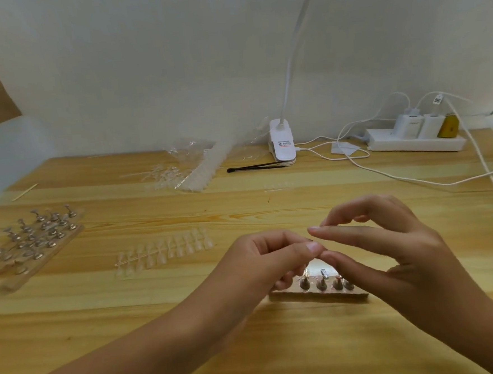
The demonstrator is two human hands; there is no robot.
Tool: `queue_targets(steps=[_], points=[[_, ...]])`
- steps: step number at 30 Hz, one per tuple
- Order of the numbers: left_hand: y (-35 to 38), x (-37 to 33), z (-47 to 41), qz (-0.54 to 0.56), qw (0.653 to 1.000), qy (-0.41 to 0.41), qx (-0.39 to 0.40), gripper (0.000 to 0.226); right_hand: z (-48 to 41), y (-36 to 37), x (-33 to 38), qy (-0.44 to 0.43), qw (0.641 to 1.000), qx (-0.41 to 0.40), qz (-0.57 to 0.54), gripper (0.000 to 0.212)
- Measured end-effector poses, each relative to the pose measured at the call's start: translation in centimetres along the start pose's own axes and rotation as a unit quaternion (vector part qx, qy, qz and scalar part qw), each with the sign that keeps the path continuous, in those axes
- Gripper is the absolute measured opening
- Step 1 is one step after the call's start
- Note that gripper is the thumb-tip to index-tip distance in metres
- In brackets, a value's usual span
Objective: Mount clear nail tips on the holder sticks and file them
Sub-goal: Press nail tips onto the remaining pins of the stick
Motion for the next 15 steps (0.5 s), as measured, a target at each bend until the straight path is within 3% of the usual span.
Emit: queue_targets(steps=[8, 12, 15], points=[[-2.0, -0.9, -0.4, -0.171, 0.98, 0.091, -0.03, 0.016, -0.3, 0.9, -0.2, 0.022, 1.0, 0.0, -0.008, 0.023], [-3.3, 0.1, -0.8, -0.2, 0.972, 0.075, -0.095, 0.02, 0.3, 1.2, -1.4, 0.05, 0.998, 0.03, 0.002, 0.027], [-2.9, 0.9, -1.1, -0.271, 0.957, 0.065, -0.075, 0.027, 0.8, 1.8, -2.3, 0.084, 0.994, 0.062, -0.012, 0.028]])
Point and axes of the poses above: each hand's wrist, its own z-axis away from the middle knuckle, its own y-axis out of the palm, x = y × z, the point moved 6 cm from there along -z, towards the middle knuckle, and after that the axes turned 7 degrees about -z, right-handed, at the moved point
